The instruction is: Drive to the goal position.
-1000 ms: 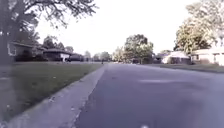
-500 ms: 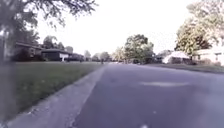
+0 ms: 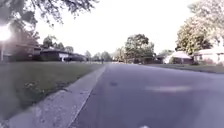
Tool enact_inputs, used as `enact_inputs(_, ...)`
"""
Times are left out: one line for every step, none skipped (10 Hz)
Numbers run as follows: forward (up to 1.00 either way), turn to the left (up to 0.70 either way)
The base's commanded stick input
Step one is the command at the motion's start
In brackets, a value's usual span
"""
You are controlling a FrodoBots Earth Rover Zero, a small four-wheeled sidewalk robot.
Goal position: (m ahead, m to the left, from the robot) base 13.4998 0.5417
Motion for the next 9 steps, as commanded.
enact_inputs(1.00,0.00)
enact_inputs(1.00,0.00)
enact_inputs(1.00,0.00)
enact_inputs(1.00,0.00)
enact_inputs(1.00,0.00)
enact_inputs(1.00,0.00)
enact_inputs(1.00,0.00)
enact_inputs(1.00,0.00)
enact_inputs(1.00,0.00)
